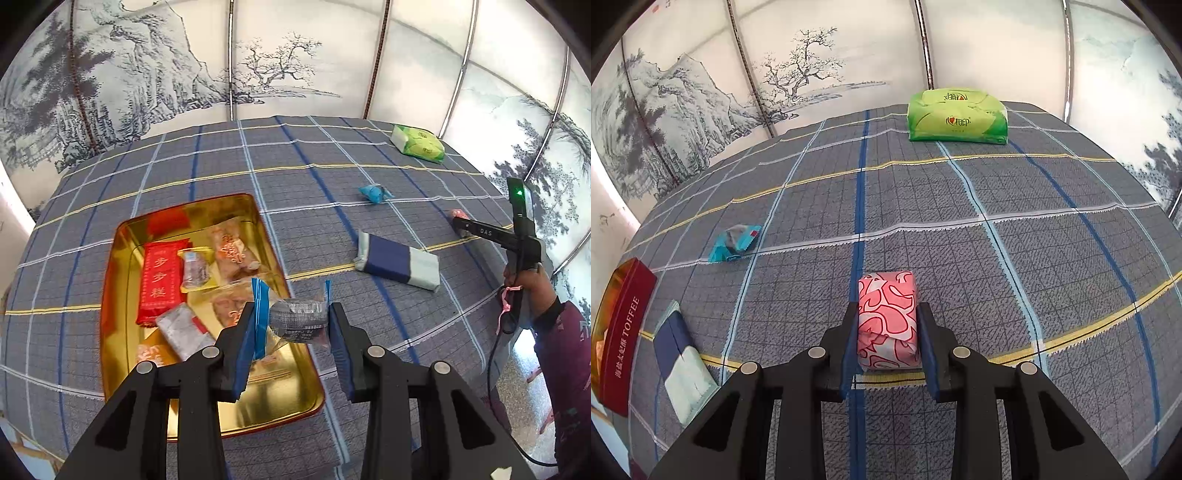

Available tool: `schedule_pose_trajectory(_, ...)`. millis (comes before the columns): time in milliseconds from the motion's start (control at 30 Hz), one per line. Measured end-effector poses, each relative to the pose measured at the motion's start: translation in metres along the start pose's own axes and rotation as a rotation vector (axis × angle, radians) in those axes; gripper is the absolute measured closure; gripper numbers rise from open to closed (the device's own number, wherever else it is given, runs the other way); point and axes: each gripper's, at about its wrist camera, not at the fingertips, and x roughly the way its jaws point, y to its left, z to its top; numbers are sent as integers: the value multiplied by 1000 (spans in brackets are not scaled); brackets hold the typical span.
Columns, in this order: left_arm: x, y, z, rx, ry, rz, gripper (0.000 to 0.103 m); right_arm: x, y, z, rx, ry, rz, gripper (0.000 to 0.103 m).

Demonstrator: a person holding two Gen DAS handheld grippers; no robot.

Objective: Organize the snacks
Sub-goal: 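Lower the candy into the gold tin and open the left gripper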

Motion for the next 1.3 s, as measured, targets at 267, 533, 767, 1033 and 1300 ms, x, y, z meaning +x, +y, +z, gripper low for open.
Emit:
schedule_pose_trajectory(267, -2, 33, -12, -56, -4, 29, 69, 0, 2, 0, -4, 2, -6, 72)
schedule_pose_trajectory(533, 11, 64, -30, -110, 32, 80, 69, 0, 0, 0, 8, 0, 7, 72)
schedule_pose_trajectory(767, 18, 67, -38, -112, 46, 66, 68, -1, 0, 0, 10, 0, 10, 72)
schedule_pose_trajectory(1033, 17, 62, -27, -92, 21, 55, 68, -1, 0, 0, 8, 1, 9, 72)
schedule_pose_trajectory(1300, 37, 66, 10, -72, -2, 62, 68, -1, 0, 1, 2, 2, 2, 72)
